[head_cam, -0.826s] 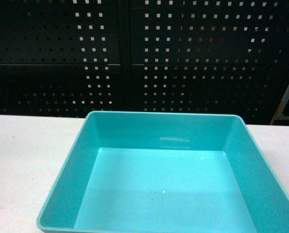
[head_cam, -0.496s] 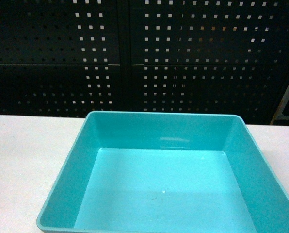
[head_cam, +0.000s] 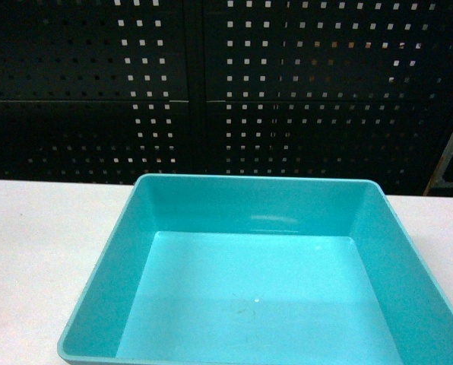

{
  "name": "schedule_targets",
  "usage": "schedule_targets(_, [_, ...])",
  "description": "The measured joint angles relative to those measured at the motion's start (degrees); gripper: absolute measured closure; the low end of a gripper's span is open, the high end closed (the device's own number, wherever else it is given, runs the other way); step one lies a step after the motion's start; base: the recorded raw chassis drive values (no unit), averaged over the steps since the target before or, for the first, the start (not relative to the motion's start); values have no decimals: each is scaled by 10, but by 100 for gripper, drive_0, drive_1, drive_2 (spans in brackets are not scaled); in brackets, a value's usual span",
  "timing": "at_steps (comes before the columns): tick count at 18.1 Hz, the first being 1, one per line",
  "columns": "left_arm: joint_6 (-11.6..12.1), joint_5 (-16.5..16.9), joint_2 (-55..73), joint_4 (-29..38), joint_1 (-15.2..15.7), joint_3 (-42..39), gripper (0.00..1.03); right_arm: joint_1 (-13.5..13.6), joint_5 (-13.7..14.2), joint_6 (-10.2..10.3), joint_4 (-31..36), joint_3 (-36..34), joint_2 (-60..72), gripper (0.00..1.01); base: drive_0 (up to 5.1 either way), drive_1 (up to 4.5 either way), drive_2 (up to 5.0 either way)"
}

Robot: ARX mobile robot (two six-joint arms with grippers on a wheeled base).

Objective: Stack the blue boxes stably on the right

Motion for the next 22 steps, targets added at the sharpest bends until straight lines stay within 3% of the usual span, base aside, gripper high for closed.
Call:
schedule_targets(3, [0, -1, 0, 0, 0, 0, 5, 0, 0, 0, 0, 0, 0, 3, 0, 0, 0])
schedule_targets(4, [2, -36, 2, 1, -25, 0, 5, -1, -1, 0, 3, 0, 0, 3, 0, 0, 0])
schedule_targets(5, [-4, -49, 7, -17, -51, 0, 5, -19, -28, -8, 52, 0, 38, 3, 0, 0, 0])
schedule_targets(7, [-10, -44, 75, 52, -49, 4, 5, -52, -70, -16, 152, 2, 161, 3, 0, 0, 0])
schedule_targets(10, [-23, 48, 298, 179, -8, 77, 5, -35, -101, -25, 257, 72, 363, 3, 0, 0, 0])
schedule_targets(12, [-19, 144, 443, 209, 29, 122, 5, 10, -95, -34, 266, 130, 487, 3, 0, 0, 0])
schedule_targets(13, [-2, 191, 528, 245, 53, 131, 5, 35, -94, -43, 271, 154, 548, 3, 0, 0, 0])
schedule_targets(15, [51, 202, 668, 248, 99, 155, 5, 69, -77, -58, 258, 200, 636, 3, 0, 0, 0])
schedule_targets(16, [60, 165, 708, 243, 92, 175, 5, 76, -74, -61, 264, 218, 672, 3, 0, 0, 0])
schedule_targets(17, [60, 142, 721, 233, 64, 203, 5, 82, -64, -62, 266, 237, 706, 3, 0, 0, 0])
schedule_targets(18, [53, 133, 722, 231, 23, 238, 5, 90, -54, -62, 260, 256, 736, 3, 0, 0, 0])
schedule_targets(22, [18, 90, 752, 178, -80, 296, 5, 101, -26, -68, 241, 310, 808, 3, 0, 0, 0])
